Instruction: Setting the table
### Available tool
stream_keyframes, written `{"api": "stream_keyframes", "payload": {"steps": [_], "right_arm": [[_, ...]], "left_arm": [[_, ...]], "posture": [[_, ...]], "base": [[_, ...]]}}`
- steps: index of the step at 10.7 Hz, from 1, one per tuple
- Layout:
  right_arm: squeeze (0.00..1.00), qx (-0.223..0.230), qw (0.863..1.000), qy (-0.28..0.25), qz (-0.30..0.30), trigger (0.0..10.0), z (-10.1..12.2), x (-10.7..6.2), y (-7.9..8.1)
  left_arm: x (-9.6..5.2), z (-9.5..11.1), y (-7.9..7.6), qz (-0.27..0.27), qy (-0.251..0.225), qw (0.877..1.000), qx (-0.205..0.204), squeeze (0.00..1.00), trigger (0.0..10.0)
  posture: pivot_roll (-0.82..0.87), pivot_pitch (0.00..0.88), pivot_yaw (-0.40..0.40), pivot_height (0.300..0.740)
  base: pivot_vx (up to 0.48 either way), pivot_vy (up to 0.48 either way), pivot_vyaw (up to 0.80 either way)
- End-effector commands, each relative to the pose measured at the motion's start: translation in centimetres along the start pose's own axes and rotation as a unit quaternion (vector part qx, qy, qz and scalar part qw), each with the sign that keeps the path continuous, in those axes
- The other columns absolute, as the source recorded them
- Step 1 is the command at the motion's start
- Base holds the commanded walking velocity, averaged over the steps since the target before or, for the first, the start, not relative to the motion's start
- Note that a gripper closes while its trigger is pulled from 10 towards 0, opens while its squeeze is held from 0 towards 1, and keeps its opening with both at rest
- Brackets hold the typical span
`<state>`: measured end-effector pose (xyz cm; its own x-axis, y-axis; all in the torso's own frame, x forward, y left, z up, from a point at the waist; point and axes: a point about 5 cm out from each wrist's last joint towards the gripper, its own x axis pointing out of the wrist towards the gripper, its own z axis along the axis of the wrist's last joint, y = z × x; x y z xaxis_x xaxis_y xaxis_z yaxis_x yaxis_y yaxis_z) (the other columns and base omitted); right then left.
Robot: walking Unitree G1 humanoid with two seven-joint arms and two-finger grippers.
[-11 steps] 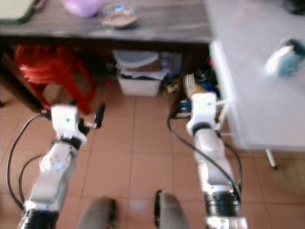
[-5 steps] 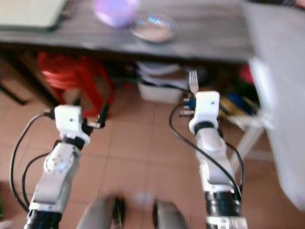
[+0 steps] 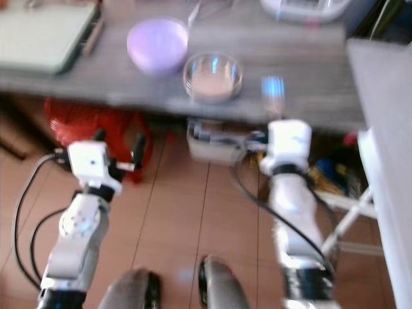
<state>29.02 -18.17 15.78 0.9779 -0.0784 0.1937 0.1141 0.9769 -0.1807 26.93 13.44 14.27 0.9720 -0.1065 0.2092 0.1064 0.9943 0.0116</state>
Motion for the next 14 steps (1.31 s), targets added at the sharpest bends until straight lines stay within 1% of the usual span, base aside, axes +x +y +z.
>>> {"api": "stream_keyframes", "payload": {"steps": [1,2,3,4,5,7,8,10,11,12,13,14], "right_arm": [[0.00,-0.001,1.000,-0.014,-0.007,10.0,0.4,-0.3,0.2],[0.00,-0.003,1.000,-0.017,-0.015,10.0,0.5,-0.1,0.1],[0.00,0.005,0.999,-0.010,-0.035,10.0,0.3,0.2,-0.4],[0.00,0.006,0.999,-0.005,-0.047,10.0,0.2,0.5,-0.8],[0.00,0.011,0.998,0.001,-0.059,10.0,0.0,0.5,-1.2],[0.00,0.008,0.997,0.002,-0.077,10.0,0.2,0.4,-1.6],[0.00,0.006,0.996,0.009,-0.085,10.0,-0.1,0.2,-1.9],[0.00,0.009,0.996,0.019,-0.088,10.0,-0.5,0.0,-2.3],[0.00,0.020,0.995,0.035,-0.096,10.0,-0.9,-0.1,-2.5],[0.00,0.028,0.994,0.039,-0.099,10.0,-1.0,-0.1,-2.5],[0.00,0.041,0.994,0.052,-0.090,10.0,-1.3,0.1,-2.4],[0.00,0.067,0.991,0.066,-0.090,10.0,-1.5,0.2,-2.4]], "left_arm": [[0.0,0.6,0.6,0.015,-0.007,1.000,0.006,0.00,10.0],[0.2,1.0,0.3,0.008,-0.013,1.000,0.004,0.00,10.0],[0.2,1.2,-0.1,0.001,-0.016,1.000,0.000,0.00,10.0],[0.2,1.2,-0.1,-0.001,-0.016,1.000,0.005,0.00,10.0],[-0.1,1.0,0.1,0.003,-0.011,1.000,-0.003,0.00,10.0],[-1.0,0.9,0.8,0.009,-0.003,1.000,-0.010,0.00,10.0],[-1.6,0.8,1.2,0.010,0.004,1.000,-0.013,0.00,10.0],[-2.1,0.7,1.3,0.007,0.012,1.000,-0.014,0.00,10.0],[-2.3,0.7,1.3,0.004,0.015,1.000,-0.014,0.00,10.0],[-2.3,0.7,1.3,0.003,0.016,1.000,-0.014,0.00,10.0],[-2.7,0.6,1.5,-0.005,0.024,1.000,-0.013,0.00,10.0],[-3.0,0.5,1.6,-0.009,0.029,0.999,-0.013,0.00,10.0]], "posture": [[-0.01,0.161,-0.010,0.740],[-0.01,0.166,-0.004,0.740],[-0.01,0.168,0.000,0.740],[-0.01,0.178,-0.001,0.740],[-0.01,0.182,0.001,0.740],[-0.02,0.199,0.008,0.740],[-0.01,0.207,0.012,0.740],[-0.02,0.216,0.012,0.740],[-0.02,0.219,0.013,0.740],[-0.02,0.221,0.014,0.740],[-0.01,0.231,0.018,0.740],[-0.01,0.240,0.019,0.740]], "base": [[0.435,0.000,0.00],[0.435,0.000,0.00],[0.439,0.000,0.00],[0.412,0.000,0.00],[0.349,0.000,0.00],[0.000,0.000,0.00],[0.000,0.000,-0.80],[0.000,0.000,0.00],[0.000,0.000,0.00],[0.000,0.000,0.00],[0.000,0.000,0.00],[0.000,0.000,0.00]]}}
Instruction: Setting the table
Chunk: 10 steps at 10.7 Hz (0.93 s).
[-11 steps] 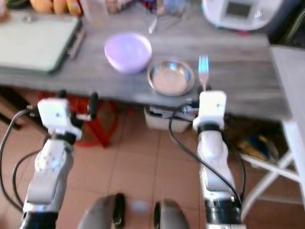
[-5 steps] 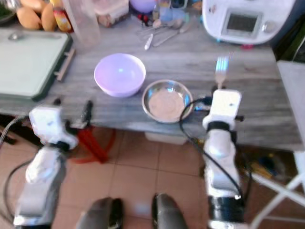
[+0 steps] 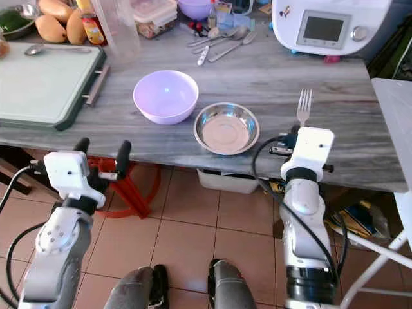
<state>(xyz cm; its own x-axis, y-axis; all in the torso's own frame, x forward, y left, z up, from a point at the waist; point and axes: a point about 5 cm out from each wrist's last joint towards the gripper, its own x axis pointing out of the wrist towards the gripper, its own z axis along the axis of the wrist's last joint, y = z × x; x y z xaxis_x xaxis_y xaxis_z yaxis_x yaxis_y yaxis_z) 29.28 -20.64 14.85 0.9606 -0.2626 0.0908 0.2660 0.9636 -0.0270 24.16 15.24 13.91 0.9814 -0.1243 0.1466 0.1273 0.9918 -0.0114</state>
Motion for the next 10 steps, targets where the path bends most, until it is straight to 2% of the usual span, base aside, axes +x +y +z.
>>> {"api": "stream_keyframes", "payload": {"steps": [1,6,7,10], "right_arm": [[0.00,0.018,1.000,0.012,-0.002,10.0,-0.1,0.2,-0.2],[0.00,0.032,0.999,0.038,0.015,10.0,0.0,1.8,0.2],[0.00,0.048,0.997,0.058,0.014,10.0,-0.5,1.8,0.2],[0.00,0.055,0.995,0.075,0.032,10.0,-0.9,1.4,0.9]], "left_arm": [[-0.4,0.2,0.2,-0.004,0.004,1.000,0.002,0.00,10.0],[-1.6,0.0,0.4,-0.020,0.021,1.000,-0.006,0.00,10.0],[-1.8,0.1,0.3,-0.024,0.024,0.999,-0.008,0.00,10.0],[-2.1,0.1,0.4,-0.029,0.029,0.999,-0.007,0.00,10.0]], "posture": [[0.00,0.244,0.022,0.740],[0.01,0.283,0.025,0.740],[0.02,0.290,0.027,0.740],[0.02,0.300,0.030,0.740]], "base": [[0.000,0.000,0.00],[0.000,0.000,0.00],[0.000,0.000,0.00],[0.000,0.000,0.00]]}}
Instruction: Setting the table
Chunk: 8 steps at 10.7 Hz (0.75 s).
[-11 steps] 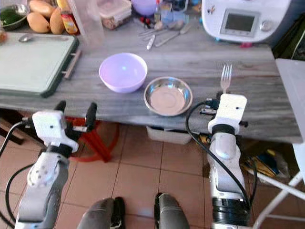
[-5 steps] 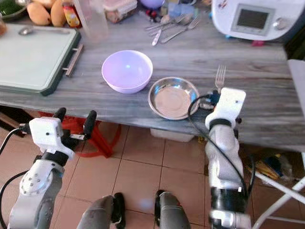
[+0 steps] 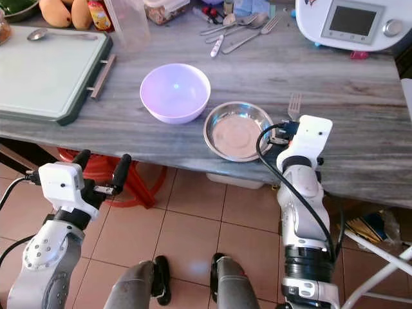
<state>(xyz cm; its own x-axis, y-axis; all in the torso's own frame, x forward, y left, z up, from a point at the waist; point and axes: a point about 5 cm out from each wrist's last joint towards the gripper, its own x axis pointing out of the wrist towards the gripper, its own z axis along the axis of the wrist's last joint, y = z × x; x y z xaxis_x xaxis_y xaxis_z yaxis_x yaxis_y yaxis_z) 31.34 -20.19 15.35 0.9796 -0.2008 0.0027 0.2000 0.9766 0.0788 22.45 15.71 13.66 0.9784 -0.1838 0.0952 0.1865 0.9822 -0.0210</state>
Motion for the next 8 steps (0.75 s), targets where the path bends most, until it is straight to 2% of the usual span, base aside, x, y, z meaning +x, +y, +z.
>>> {"api": "stream_keyframes", "payload": {"steps": [1,7,8], "right_arm": [[0.00,0.009,0.999,0.040,0.004,10.0,-1.54,-0.47,-0.01],[0.00,0.019,0.997,0.073,0.035,10.0,-2.36,-0.79,0.40],[0.64,0.023,0.996,0.075,0.037,10.0,-2.38,-0.82,0.48]], "left_arm": [[-0.41,0.10,0.13,-0.001,0.005,1.000,0.002,0.00,10.0],[-0.35,0.17,-0.11,-0.008,0.009,1.000,-0.005,0.00,10.0],[-0.35,0.15,-0.14,-0.009,0.009,1.000,-0.006,0.00,10.0]], "posture": [[0.02,0.302,0.029,0.740],[0.02,0.303,0.024,0.740],[0.02,0.303,0.025,0.740]], "base": [[0.000,0.000,0.00],[0.000,0.000,0.00],[0.000,0.000,0.00]]}}
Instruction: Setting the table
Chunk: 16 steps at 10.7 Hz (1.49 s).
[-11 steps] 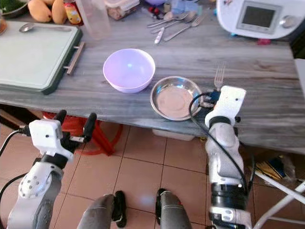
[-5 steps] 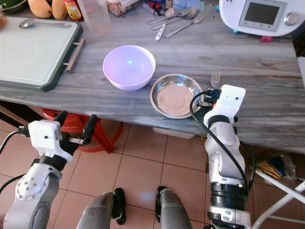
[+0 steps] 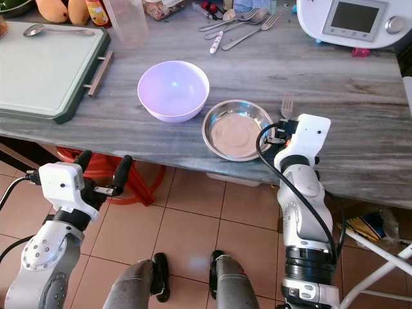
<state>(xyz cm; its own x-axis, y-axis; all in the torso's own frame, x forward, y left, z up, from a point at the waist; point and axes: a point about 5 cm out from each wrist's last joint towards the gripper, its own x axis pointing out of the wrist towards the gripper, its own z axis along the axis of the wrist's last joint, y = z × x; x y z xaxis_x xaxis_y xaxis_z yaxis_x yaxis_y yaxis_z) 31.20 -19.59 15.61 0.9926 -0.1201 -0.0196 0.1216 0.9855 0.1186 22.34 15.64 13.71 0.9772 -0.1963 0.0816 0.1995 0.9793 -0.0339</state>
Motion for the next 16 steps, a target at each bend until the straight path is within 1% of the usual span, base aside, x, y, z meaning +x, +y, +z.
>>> {"api": "stream_keyframes", "payload": {"steps": [1,2,5,8,9,11,12,13,15,16], "right_arm": [[0.85,0.006,0.998,0.060,-0.003,10.0,-2.6,-0.5,-0.2],[1.00,0.006,0.998,0.061,-0.001,10.0,-2.7,-0.6,-0.2],[1.00,0.006,0.998,0.065,0.001,10.0,-2.7,-0.6,-0.3],[1.00,-0.003,0.999,0.053,-0.003,10.0,-2.2,-0.6,-0.7],[1.00,-0.010,0.999,0.041,-0.005,10.0,-1.8,-0.7,-0.8],[1.00,-0.012,1.000,-0.003,-0.012,10.0,-0.5,-0.8,-1.3],[1.00,-0.006,0.999,-0.040,-0.010,10.0,0.5,-0.9,-1.2],[1.00,-0.013,0.998,-0.064,0.003,10.0,1.2,-0.9,-0.8],[1.00,-0.026,0.997,-0.078,0.003,10.0,1.6,-0.9,-0.7],[0.98,-0.028,0.996,-0.081,0.001,10.0,1.6,-1.0,-0.8]], "left_arm": [[-0.2,0.1,-0.1,-0.003,0.002,1.000,0.001,0.00,10.0],[-0.2,0.1,-0.1,-0.002,0.002,1.000,0.002,0.00,10.0],[-0.1,0.1,-0.2,-0.003,0.000,1.000,0.001,0.00,10.0],[0.0,0.2,-0.2,-0.002,-0.001,1.000,0.001,0.00,10.0],[0.0,0.2,-0.2,-0.002,-0.002,1.000,0.000,0.00,10.0],[0.1,0.3,-0.2,-0.002,-0.005,1.000,-0.001,0.00,10.0],[0.2,0.3,-0.2,-0.002,-0.006,1.000,-0.001,0.00,10.0],[0.3,0.3,-0.2,-0.002,-0.008,1.000,-0.001,0.00,10.0],[0.4,0.4,-0.3,-0.001,-0.011,1.000,-0.002,0.00,10.0],[0.4,0.4,-0.4,-0.001,-0.012,1.000,-0.002,0.00,10.0]], "posture": [[0.02,0.302,0.024,0.740],[0.02,0.301,0.024,0.740],[0.01,0.299,0.021,0.740],[0.02,0.298,0.021,0.740],[0.01,0.298,0.021,0.740],[0.01,0.295,0.022,0.740],[0.01,0.294,0.022,0.740],[0.01,0.292,0.022,0.740],[0.01,0.288,0.020,0.740],[0.01,0.287,0.019,0.740]], "base": [[0.000,0.000,0.00],[0.000,0.000,0.00],[0.000,0.000,0.00],[0.000,0.000,0.00],[0.000,0.000,0.00],[0.000,0.000,0.00],[0.000,0.000,0.00],[0.000,0.000,0.00],[0.000,0.000,0.00],[0.000,0.000,0.00]]}}
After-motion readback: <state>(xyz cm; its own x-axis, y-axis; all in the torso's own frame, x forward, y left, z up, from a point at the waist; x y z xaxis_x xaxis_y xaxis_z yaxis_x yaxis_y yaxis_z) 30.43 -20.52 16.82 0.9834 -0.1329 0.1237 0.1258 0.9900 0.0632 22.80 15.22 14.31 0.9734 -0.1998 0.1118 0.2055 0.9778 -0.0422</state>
